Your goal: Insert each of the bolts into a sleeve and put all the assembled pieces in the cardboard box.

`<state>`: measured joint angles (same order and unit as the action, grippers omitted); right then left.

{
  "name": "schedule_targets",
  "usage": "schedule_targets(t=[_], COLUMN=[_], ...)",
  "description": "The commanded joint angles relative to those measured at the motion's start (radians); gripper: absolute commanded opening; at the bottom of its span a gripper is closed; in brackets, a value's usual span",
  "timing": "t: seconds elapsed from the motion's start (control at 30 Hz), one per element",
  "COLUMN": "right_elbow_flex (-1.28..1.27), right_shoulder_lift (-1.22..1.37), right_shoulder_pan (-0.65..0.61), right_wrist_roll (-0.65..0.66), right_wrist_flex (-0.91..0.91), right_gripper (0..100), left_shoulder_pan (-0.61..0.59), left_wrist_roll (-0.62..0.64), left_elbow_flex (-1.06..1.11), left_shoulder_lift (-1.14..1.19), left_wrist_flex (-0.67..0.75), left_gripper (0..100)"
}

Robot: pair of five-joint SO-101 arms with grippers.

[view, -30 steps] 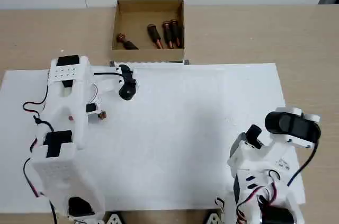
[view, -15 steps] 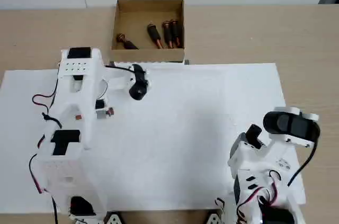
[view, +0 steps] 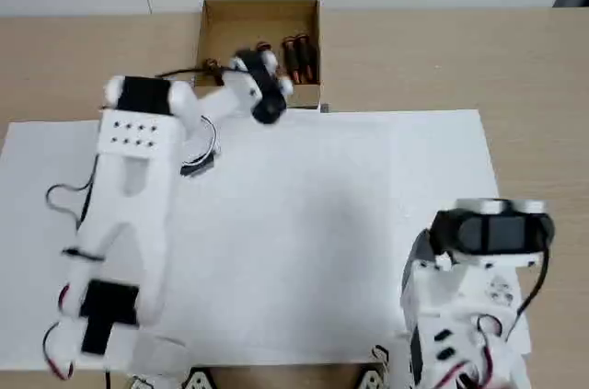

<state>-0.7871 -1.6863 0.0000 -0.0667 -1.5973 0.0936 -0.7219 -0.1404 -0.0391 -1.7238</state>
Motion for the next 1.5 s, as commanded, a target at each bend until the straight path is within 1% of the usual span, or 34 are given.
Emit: schedule_targets(t=[0.0,0.13,0.27,0.43,0.5,0.57,0.73,0.83,0.93,1.03,1.13,1.2,1.23,1.3,1.4,1.47], right_elbow_flex=[0.078,0.081,0.081,0.078,0.078,0.078,0.023,0.002,-0.055,-0.132,-0.207,-0.262,-0.278,-0.334,-0.431,-0.499], right_shoulder_lift=[0.001,-0.001,-0.002,-0.002,-0.004,-0.016,-0.133,-0.125,-0.117,-0.128,-0.128,-0.128,-0.128,-0.128,-0.128,-0.128], right_shoulder_pan=[-0.050,-0.070,-0.071,-0.071,-0.070,-0.070,-0.070,-0.070,-0.070,-0.070,-0.081,-0.131,-0.147,-0.202,-0.268,-0.312], right_wrist_roll=[0.049,0.068,0.068,0.064,0.066,0.069,0.160,0.127,0.109,0.106,0.103,0.101,0.101,0.101,0.106,0.109], right_wrist_flex=[-0.008,-0.008,-0.004,0.028,0.059,0.070,0.065,0.079,0.143,0.213,0.300,0.351,0.366,0.421,0.530,0.599], right_gripper=[0.2,0.2,0.2,0.2,0.2,0.2,0.2,0.2,0.2,0.2,0.2,0.2,0.2,0.2,0.2,0.2], left_shoulder_pan=[0.048,0.089,0.086,0.086,0.084,0.084,0.084,0.084,0.084,0.068,0.002,-0.028,-0.031,-0.031,-0.031,-0.029], left_wrist_roll=[0.109,0.175,0.353,0.537,0.600,0.635,0.675,0.677,0.677,0.706,0.802,0.878,0.902,0.993,1.146,1.218], left_elbow_flex=[-0.048,-0.048,-0.047,-0.035,0.015,0.065,0.325,0.532,0.743,0.937,1.078,1.147,1.162,1.202,1.222,1.224], left_shoulder_lift=[-0.176,-0.310,-0.450,-0.589,-0.640,-0.709,-0.954,-1.140,-1.332,-1.508,-1.642,-1.715,-1.734,-1.778,-1.781,-1.777], left_wrist_flex=[-0.026,-0.020,0.018,0.032,0.054,0.077,0.196,0.330,0.460,0.546,0.608,0.626,0.626,0.628,0.629,0.629], left_gripper=[0,0,0,0,0,0,0,0,0,0,0,0,0,0,0,0])
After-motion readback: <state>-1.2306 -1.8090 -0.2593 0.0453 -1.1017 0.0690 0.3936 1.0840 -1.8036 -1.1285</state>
